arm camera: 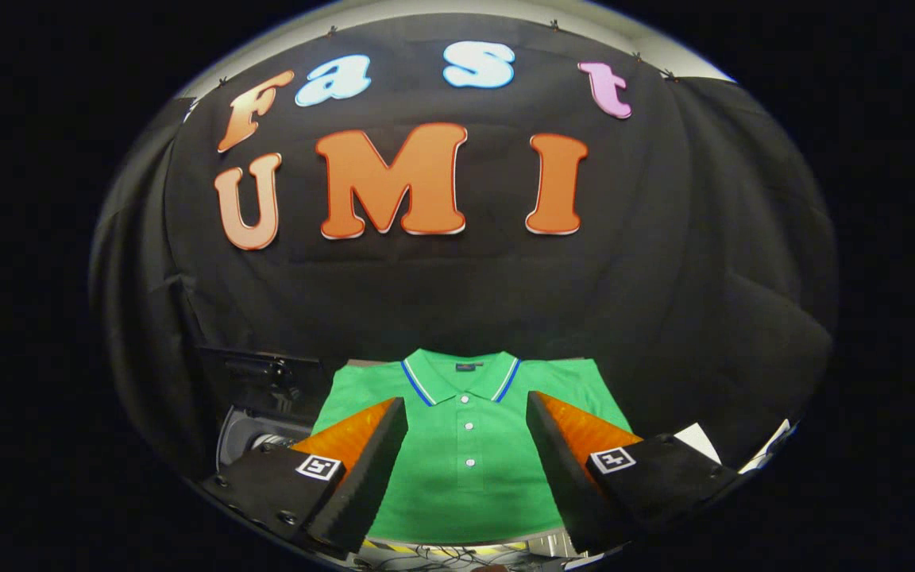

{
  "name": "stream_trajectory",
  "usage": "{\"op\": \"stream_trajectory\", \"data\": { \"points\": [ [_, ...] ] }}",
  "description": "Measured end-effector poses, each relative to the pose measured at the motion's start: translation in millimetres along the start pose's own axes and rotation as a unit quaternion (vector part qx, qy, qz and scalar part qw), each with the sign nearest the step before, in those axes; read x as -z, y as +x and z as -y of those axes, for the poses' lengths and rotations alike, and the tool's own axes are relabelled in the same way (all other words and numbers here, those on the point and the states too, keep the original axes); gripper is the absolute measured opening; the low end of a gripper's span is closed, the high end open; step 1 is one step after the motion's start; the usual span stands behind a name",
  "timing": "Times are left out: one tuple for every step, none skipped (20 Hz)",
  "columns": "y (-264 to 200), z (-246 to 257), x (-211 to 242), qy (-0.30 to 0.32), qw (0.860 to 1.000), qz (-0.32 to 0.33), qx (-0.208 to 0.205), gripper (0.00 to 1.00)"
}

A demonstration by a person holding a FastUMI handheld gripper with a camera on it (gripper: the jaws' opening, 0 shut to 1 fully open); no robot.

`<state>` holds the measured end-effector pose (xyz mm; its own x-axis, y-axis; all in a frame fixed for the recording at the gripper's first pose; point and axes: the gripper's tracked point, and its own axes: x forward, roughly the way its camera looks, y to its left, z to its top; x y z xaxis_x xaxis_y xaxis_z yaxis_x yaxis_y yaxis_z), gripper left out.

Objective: Put the clothes into the washing machine and then close the washing machine lid.

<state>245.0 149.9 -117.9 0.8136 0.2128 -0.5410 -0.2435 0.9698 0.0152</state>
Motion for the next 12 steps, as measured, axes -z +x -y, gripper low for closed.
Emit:
{"op": "stream_trajectory", "data": {
  "points": [
    [13.1, -2.0, 6.7, 0.003, 1.000, -0.018, -0.007, 0.98],
    [25.1, -3.3, 14.0, 0.006, 0.999, -0.038, -0.007, 0.98],
    [35.4, -1.6, 21.1, 0.004, 0.998, -0.058, -0.005, 0.98],
    [46.5, 3.2, 27.5, 0.001, 0.997, -0.079, 0.003, 0.98],
    [55.2, 6.1, 34.6, -0.004, 0.995, -0.097, 0.009, 0.98],
    [64.2, 6.6, 43.7, -0.008, 0.993, -0.114, 0.010, 0.98],
    [70.9, 9.0, 50.6, -0.010, 0.991, -0.133, 0.013, 0.98],
    [76.7, 10.3, 56.0, -0.010, 0.989, -0.148, 0.012, 0.98],
    [84.1, 11.1, 62.8, -0.003, 0.987, -0.162, 0.012, 0.98],
    [88.7, 9.9, 68.7, 0.005, 0.985, -0.174, 0.009, 0.98],
    [92.5, 9.2, 72.4, 0.011, 0.983, -0.183, 0.006, 0.98],
    [95.2, 10.5, 77.6, 0.016, 0.982, -0.189, 0.004, 0.98]
  ]
}}
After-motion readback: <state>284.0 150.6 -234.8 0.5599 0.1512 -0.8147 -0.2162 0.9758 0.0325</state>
